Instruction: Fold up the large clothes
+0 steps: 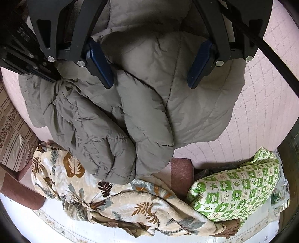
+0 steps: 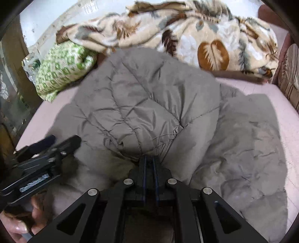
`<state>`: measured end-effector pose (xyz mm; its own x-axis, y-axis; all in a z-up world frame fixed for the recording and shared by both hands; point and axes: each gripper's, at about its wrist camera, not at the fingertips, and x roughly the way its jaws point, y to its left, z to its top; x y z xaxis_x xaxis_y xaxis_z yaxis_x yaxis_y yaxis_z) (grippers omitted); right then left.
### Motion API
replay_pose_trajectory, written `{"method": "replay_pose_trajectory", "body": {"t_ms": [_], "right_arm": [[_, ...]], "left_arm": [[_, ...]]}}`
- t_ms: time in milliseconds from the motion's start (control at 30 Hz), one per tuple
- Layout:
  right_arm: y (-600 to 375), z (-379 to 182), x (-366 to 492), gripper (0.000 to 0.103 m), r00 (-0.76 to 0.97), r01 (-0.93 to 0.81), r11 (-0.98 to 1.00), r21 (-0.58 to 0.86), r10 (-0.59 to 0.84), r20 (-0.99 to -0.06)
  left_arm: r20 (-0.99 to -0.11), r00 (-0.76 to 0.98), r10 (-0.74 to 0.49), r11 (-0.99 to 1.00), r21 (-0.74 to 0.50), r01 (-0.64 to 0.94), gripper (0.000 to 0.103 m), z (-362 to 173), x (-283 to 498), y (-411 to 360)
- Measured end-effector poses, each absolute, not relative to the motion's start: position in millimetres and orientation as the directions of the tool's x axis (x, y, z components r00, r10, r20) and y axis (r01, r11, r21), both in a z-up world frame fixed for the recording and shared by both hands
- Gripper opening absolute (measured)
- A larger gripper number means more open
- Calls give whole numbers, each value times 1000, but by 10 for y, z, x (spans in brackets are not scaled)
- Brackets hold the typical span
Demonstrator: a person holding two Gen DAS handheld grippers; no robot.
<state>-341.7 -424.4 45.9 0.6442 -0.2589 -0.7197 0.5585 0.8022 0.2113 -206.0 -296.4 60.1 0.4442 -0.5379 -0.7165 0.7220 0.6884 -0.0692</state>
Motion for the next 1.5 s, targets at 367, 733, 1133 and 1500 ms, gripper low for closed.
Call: {"method": "replay_pose_trajectory", "body": {"t_ms": [367,733,1133,1500], "right_arm": [[-3660,730,-4129,31,669,539,796,275,-206,-714],[-3071,631,-4870,31,656,536,789,300,-166,-737],[-2977,544,-5544,35,658,577,748,328,-188,-729],[-2902,406,-5637,35,652,581,751,314,-199,-731]], "left_arm": [[-674,457,-581,666,-71,743,81,991,-2305,-2700],[-646,497,-580,617,50,785,81,1064,-2939,-2271],[-682,494,-539,598,103,795,81,659,-3699,-1549],[-711,502,-493,680,45,732,81,412,-3694,-879]]}}
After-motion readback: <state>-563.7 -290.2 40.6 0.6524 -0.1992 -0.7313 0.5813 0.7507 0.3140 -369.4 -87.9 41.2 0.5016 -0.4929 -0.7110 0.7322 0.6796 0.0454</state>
